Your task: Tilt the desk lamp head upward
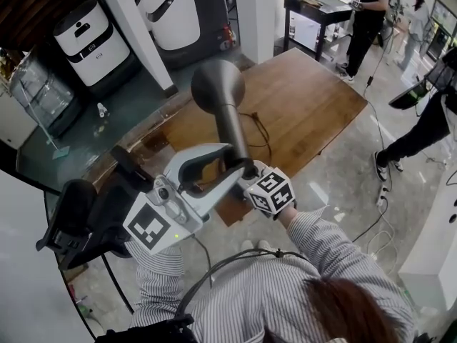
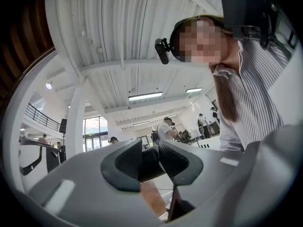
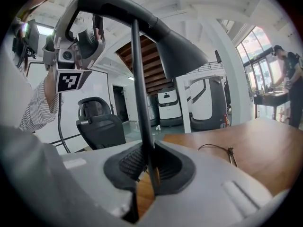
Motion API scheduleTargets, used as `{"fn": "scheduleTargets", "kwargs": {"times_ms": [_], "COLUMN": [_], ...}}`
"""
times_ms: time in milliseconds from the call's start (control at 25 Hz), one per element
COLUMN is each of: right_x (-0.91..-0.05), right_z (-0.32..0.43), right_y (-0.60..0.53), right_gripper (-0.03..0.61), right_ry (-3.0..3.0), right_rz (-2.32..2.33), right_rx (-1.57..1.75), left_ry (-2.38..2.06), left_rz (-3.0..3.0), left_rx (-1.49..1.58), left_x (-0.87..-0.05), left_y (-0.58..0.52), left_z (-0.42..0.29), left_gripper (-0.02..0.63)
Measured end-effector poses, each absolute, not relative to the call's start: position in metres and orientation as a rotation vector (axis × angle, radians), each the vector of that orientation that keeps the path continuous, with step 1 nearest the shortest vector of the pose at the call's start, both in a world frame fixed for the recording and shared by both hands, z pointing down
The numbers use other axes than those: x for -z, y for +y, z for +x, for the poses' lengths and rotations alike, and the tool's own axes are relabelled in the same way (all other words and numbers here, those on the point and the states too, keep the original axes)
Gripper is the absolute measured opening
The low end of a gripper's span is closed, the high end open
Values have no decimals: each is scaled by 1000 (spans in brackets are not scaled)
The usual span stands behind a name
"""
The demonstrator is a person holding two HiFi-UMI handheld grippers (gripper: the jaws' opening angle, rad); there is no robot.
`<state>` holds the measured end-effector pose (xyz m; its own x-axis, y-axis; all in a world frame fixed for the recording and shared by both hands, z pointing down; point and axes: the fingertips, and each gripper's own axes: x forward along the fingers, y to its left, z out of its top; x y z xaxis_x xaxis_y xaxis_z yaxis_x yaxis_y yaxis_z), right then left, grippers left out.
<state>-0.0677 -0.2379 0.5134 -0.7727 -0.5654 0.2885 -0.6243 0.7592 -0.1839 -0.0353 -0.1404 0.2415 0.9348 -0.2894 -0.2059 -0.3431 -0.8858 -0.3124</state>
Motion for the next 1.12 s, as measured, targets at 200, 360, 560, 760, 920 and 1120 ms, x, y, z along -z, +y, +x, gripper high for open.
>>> {"fn": "scheduleTargets", "kwargs": {"times_ms": [200,360,560,760,920,1120], "right_x": [-514,-517,-525,-524,-524,-525], "right_z": [-67,-70,-70,-73,-76,-77], "right_y": [-239,-239,-237,-239,-241,-241], "right_gripper": [29,28,21,18,18,18], "right_ry": [-2718,-2720,-2730,-2754,-2771,-2763], "right_rz": [945,949,938,934,925,938], "right_rx": [-353,-357,-382,-357,-367,-371], "left_ry": [481,469,419,444,446,428], "left_rz": [-2753,-2772,-2809,-2805,-2787,-2795], "left_rx": [-131,-179,-155,-149,-90,0], "left_x": [-243,-243,-244,-243,-243,-251], "left_y": [-145,-141,-136,-141,-145,-143], "left_z": [-32,-32,-27,-34,-37,-37], "left_gripper": [97,97,97,97,97,97]}}
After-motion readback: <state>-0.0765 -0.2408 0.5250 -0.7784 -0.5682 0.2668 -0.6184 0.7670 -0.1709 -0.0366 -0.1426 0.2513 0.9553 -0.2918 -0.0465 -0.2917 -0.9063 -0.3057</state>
